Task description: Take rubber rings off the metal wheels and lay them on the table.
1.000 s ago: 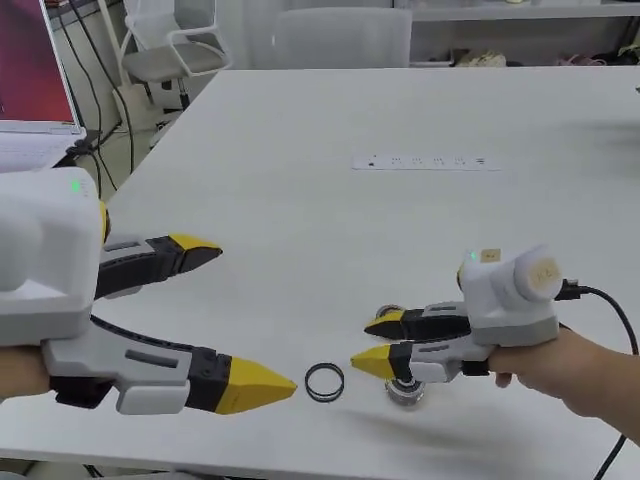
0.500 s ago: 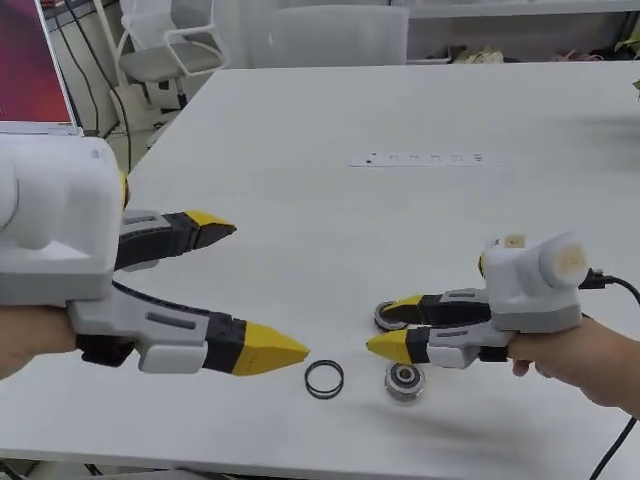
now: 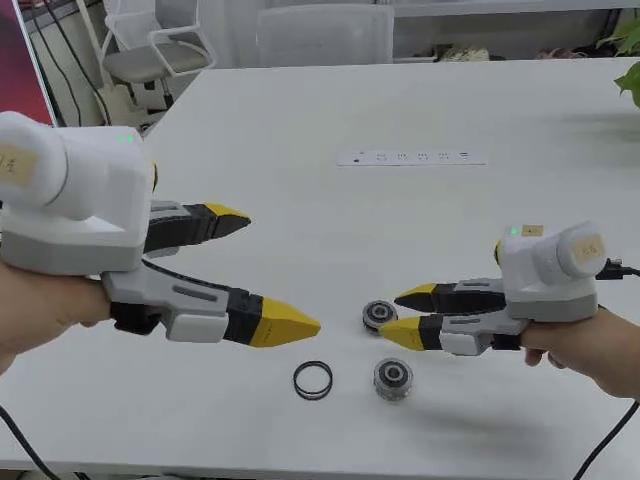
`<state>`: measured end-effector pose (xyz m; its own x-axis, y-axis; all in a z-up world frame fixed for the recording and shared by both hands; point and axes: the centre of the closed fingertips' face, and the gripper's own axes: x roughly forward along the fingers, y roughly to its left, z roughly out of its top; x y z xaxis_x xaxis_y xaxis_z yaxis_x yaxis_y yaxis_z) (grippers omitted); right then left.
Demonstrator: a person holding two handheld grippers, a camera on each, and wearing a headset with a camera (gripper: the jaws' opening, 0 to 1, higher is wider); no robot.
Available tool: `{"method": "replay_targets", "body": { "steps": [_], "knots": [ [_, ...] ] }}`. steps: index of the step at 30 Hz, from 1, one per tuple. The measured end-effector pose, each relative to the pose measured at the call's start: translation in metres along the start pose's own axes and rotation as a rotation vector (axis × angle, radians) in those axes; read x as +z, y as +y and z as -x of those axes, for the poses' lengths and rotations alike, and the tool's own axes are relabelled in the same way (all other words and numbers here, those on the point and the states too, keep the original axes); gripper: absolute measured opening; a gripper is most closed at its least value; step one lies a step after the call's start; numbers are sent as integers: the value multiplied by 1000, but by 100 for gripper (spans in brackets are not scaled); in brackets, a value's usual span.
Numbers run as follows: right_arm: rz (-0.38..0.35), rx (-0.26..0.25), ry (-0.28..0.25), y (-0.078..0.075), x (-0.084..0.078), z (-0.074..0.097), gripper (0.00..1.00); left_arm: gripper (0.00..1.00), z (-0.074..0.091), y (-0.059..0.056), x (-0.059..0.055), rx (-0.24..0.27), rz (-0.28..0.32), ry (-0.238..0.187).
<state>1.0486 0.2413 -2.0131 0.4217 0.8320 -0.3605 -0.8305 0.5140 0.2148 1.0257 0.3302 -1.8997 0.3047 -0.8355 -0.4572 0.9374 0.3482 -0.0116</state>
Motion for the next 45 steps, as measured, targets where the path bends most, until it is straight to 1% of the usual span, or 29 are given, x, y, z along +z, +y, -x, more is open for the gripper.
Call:
{"method": "replay_targets", "body": {
  "steps": [3, 8, 13, 17, 23, 31, 34, 36, 39, 45],
  "knots": [
    [1, -15, -6, -4, 2, 5, 32, 86, -7, 2, -1, -8, 2, 2],
    [-1, -39, -17, -8, 6, 12, 32, 83, -18, 8, -5, -15, 2, 19],
    [1, -62, -22, -16, 7, 19, 32, 82, -31, 9, -8, -35, 1, 28],
    [7, -78, -16, -19, 5, 22, 31, 82, -43, 13, -13, -41, 0, 38],
    [11, -98, -4, -25, -1, 26, 31, 79, -59, 15, -19, -61, -8, 54],
    [6, -115, 15, -32, -13, 28, 31, 76, -77, 23, -34, -66, 15, 75],
    [3, -118, 20, -34, -16, 28, 31, 75, -82, 24, -41, -66, 7, 92],
    [-1, -121, 22, -36, -18, 27, 31, 74, -87, 24, -48, -74, 4, 109],
    [-2, -125, 27, -39, -21, 26, 31, 72, -92, 25, -51, -79, 7, 108],
    [0, -132, 42, -45, -26, 22, 29, 68, -101, 27, -58, -90, 18, 123]
  ]
}}
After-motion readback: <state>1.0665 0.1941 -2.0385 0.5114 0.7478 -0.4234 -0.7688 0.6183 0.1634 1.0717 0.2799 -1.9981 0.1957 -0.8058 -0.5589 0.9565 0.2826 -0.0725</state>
